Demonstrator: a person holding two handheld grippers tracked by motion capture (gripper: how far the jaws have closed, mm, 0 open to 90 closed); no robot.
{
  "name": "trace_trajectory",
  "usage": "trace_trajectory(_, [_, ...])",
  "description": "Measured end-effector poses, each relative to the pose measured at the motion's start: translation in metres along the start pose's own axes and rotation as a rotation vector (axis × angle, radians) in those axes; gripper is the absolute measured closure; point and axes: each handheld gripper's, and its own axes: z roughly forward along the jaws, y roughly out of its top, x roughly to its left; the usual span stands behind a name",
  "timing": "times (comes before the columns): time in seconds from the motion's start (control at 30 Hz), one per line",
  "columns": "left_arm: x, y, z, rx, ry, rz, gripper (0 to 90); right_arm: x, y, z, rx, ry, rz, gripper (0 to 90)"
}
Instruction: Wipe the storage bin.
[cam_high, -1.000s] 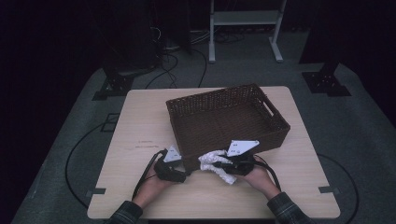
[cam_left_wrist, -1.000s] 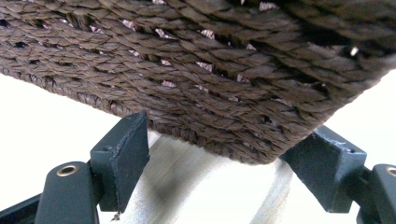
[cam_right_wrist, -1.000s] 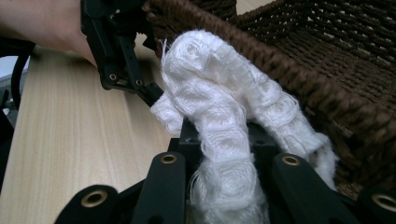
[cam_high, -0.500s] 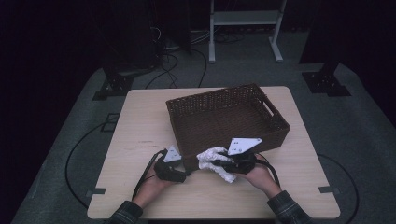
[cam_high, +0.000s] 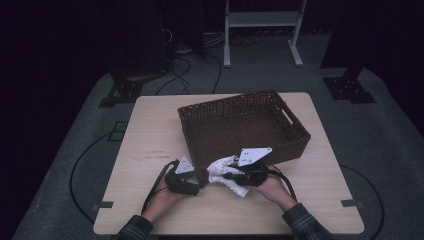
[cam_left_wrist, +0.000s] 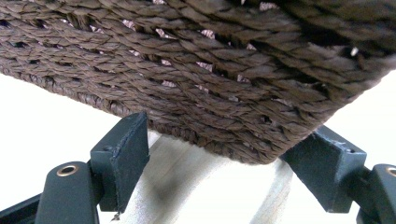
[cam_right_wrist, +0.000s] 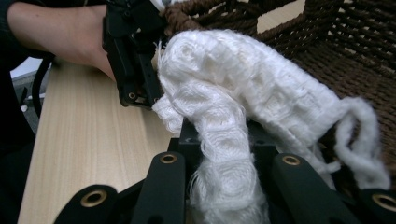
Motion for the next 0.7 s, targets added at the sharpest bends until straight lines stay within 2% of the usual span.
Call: trace_trajectory(0.7, [0.0,0.0,0.0,-0.003,0.001,0.001,22.1,0.001,-0.013,0.037,0.101,0.013,-0.003,73.1])
